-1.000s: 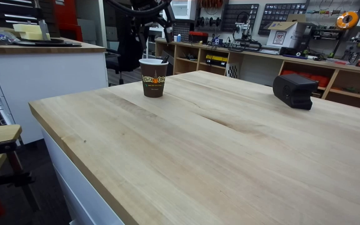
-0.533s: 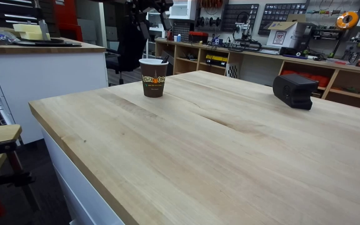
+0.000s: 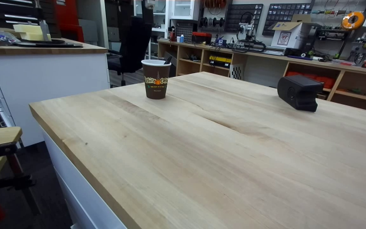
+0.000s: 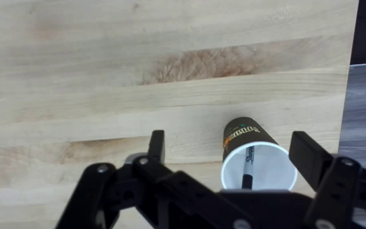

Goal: Pick the cup and move it to the left on the table

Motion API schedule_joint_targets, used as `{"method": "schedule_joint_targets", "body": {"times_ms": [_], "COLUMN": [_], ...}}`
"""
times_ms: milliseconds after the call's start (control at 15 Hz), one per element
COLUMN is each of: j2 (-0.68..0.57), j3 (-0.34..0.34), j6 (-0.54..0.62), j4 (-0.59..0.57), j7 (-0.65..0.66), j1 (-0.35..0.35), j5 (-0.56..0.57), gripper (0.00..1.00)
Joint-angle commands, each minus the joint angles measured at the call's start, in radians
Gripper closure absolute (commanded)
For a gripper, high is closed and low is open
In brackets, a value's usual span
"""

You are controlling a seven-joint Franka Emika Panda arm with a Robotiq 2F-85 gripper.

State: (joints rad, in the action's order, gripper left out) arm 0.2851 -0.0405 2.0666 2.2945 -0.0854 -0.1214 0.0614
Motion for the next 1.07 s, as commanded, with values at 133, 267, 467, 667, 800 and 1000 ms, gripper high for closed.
{"method": "schedule_joint_targets", "body": {"times_ms": [133, 267, 467, 667, 800, 1000], "j2": [0.104, 0.118, 0.086, 0.099, 0.102, 0.102], "j3": [0.061, 0.072, 0.064, 0.067, 0.067, 0.067], "j6": [-0.118, -0.125, -0.103, -0.103, -0.103, -0.103], "j4": [0.025, 0.030, 0.011, 0.024, 0.029, 0.030], "j7": [-0.068, -0.074, -0.060, -0.060, -0.060, -0.060], "j1": [0.057, 0.068, 0.072, 0.075, 0.075, 0.075], "j5": [-0.045, -0.042, -0.026, -0.026, -0.026, -0.026], "gripper": [0.00, 0.00, 0.00, 0.00, 0.00, 0.00]}}
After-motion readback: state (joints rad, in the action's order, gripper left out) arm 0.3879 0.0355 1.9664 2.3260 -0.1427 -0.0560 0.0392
